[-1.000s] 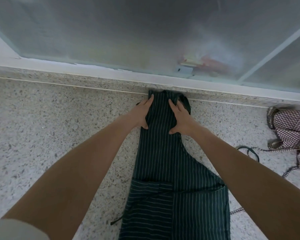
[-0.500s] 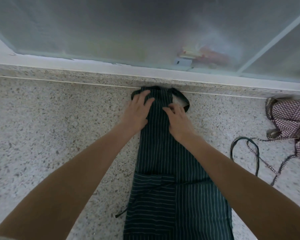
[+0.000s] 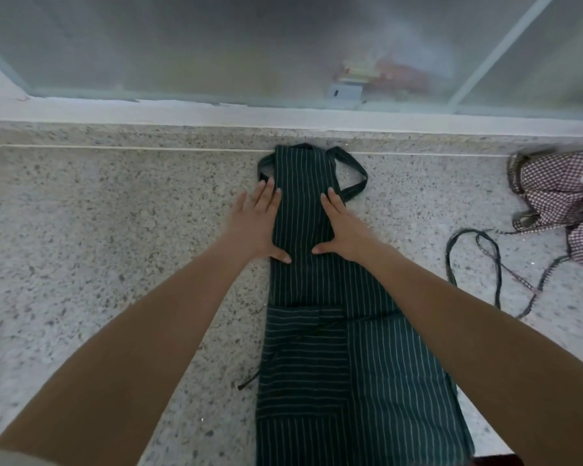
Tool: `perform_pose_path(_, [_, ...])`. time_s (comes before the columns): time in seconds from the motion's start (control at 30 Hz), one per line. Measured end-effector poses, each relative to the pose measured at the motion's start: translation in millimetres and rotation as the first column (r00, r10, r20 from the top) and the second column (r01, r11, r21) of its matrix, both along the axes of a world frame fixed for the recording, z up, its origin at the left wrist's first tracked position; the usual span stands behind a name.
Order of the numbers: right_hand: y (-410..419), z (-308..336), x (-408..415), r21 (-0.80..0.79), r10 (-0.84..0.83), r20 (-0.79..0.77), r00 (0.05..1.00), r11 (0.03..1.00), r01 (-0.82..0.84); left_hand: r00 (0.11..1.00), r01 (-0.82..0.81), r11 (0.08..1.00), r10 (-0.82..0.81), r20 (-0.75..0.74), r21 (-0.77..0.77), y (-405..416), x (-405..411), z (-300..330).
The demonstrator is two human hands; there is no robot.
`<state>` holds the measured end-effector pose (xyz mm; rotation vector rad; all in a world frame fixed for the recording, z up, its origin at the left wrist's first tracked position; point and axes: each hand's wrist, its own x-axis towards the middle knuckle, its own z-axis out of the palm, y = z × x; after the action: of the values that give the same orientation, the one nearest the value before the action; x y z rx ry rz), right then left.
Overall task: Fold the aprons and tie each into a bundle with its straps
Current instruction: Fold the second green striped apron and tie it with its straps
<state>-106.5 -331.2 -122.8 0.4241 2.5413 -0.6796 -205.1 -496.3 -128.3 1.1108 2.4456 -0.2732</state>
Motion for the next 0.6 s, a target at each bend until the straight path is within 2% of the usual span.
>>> perform_pose_path(0.1, [-17,2,31,0.069,-0.014,-0.163,0.987,0.997,0.026,0.998,0.063,0.983,-0.057,-0.039,0.170,-5,29,7])
perform_pose_path(0.17, [-25,4,61,0.064,-0.022,-0.212,0.977,0.997,0.037,0.997,0.077,0.970,-0.076,-0.012,0.230,-7,54,11])
perform_pose_path(0.3, [-32,8,118,0.034,-0.073,-0.170,0.983,0.996,0.080,0.997,0.055,0.947,-0.068,0.028,0.316,-11,100,9])
perform_pose_path(0.4, [-41,8,163,0.033,-0.077,-0.124,0.989,0.996,0.081,0.997,-0.047,0.916,0.019,0.073,0.398,-22,135,7])
perform_pose_path(0.6, [-71,5,263,0.098,-0.136,-0.223,0.965,0.982,0.161,1.000,-0.025,0.897,0.027,0.002,0.441,-73,226,0])
